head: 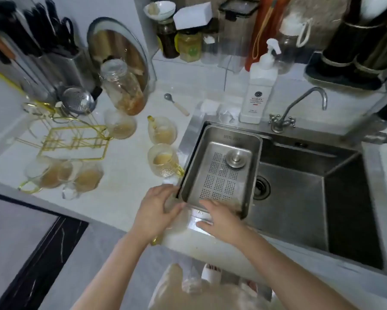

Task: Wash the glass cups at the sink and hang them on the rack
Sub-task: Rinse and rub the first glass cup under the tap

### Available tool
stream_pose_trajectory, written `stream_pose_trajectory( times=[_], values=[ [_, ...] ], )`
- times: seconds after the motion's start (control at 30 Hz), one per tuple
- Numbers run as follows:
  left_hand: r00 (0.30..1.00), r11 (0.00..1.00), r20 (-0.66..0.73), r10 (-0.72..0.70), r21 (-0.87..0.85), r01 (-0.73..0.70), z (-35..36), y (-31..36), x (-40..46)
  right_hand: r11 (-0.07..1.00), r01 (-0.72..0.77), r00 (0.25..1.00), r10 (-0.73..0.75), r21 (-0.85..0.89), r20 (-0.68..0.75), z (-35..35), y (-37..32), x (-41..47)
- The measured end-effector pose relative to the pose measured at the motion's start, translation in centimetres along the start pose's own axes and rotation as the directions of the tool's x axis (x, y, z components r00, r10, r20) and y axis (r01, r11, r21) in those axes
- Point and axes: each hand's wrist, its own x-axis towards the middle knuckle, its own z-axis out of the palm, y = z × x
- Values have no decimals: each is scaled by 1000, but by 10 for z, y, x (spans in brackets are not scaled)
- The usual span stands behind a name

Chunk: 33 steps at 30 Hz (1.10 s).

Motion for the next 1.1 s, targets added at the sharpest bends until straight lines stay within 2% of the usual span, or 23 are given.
stream_pose_trajectory(
  times=[0.07,0.17,0.23,0.4,0.6,0.73,0.83,1.0,1.1],
  values=[
    [995,992,58,-83,-95,88,-5,-6,-5,999,47,998,-47,7,27,5,-6,9],
    [965,971,200,-170,-133,199,-5,-15,-17,997,81,995,-81,-4,67,12,-13,20],
    [950,962,245,-192,-144,232,-4,-18,-24,995,85,992,-89,49,93,17,-15,24],
    [961,972,223,-164,-132,197,0,-26,-27,984,55,987,-79,167,141,25,-14,29],
    [985,994,152,-77,-71,88,10,2,-4,943,-2,994,-33,333,100,6,13,24],
    [988,988,155,28,-156,-3,28,42,24,925,-10,1000,17,379,-14,-24,39,6],
    [977,979,183,109,-189,-74,48,77,45,906,-4,982,84,423,-171,-41,59,-14],
    [927,945,280,248,-280,-168,80,135,71,880,7,870,228,474,-437,-72,93,-51],
    [918,924,295,265,-350,-154,100,162,75,878,-3,776,303,478,-553,-88,108,-75]
  ],
)
